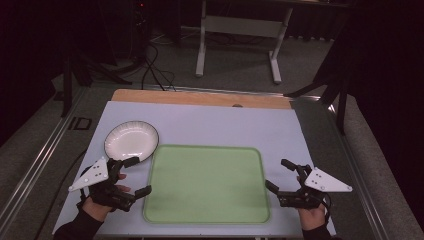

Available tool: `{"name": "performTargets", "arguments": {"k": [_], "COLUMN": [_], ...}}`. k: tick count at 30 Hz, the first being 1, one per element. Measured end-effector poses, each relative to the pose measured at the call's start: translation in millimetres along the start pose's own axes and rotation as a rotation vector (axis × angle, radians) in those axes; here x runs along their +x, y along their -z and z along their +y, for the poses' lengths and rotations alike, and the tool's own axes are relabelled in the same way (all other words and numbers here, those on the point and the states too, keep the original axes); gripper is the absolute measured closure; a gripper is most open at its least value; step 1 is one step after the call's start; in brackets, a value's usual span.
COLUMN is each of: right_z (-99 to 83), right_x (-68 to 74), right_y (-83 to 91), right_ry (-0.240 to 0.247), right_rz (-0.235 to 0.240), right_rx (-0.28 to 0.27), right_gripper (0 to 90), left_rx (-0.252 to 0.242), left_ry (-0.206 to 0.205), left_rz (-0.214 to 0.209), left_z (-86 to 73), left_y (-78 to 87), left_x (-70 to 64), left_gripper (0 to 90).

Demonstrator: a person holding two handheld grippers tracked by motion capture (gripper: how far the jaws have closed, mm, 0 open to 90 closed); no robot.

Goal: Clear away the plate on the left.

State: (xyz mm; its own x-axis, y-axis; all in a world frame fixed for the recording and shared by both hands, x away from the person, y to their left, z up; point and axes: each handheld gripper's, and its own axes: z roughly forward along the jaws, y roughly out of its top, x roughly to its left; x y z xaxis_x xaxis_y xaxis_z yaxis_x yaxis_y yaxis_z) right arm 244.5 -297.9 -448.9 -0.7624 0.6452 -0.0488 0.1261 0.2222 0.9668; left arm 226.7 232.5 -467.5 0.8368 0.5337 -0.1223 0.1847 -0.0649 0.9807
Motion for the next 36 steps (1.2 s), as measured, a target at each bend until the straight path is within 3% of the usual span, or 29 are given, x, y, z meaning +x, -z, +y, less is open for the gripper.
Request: {"name": "performTargets", "arguments": {"k": [3,7,10,15,21,25,28,31,36], "right_z": [0.6,0.2,1.3,2.0,5.7,6.8,6.9,8.0,10.7], "right_x": [1.4,1.9,3.2,3.6,7.6,8.7,9.2,10.0,12.7], "right_y": [0.2,1.0,2.5,4.7,8.8,8.7,8.7,8.9,9.1], "right_ry": [0.011,0.003,0.005,-0.002,0.005,0.009,0.009,0.007,0.02], "right_rz": [-0.01,0.008,0.018,0.023,0.009,0.009,0.007,0.007,0.01], "right_rx": [0.0,0.01,0.008,0.004,-0.007,-0.009,-0.006,-0.009,-0.017], "right_gripper": [13.1,12.9,11.6,11.4,11.4,11.4,11.5,11.5,11.5], "left_rx": [0.034,0.03,0.039,0.105,0.122,0.109,0.127,0.146,0.152], "left_ry": [-0.019,-0.027,-0.011,0.003,0.037,0.039,0.015,0.001,-0.034], "left_rz": [0.004,0.014,0.004,-0.007,-0.102,-0.146,-0.175,-0.193,-0.181], "left_z": [-0.7,1.1,2.5,3.6,13.4,20.9,28.6,35.7,54.3], "left_y": [-3.8,-7.1,-9.1,-13.7,-16.4,-17.1,-19.4,-21.0,-21.0], "left_x": [-2.3,-5.5,-6.8,-10.2,-13.6,-18.0,-23.2,-26.9,-26.7], "left_gripper": [0.2,0.2,0.2,0.2,0.2,0.2,0.2,0.2,0.3]}}
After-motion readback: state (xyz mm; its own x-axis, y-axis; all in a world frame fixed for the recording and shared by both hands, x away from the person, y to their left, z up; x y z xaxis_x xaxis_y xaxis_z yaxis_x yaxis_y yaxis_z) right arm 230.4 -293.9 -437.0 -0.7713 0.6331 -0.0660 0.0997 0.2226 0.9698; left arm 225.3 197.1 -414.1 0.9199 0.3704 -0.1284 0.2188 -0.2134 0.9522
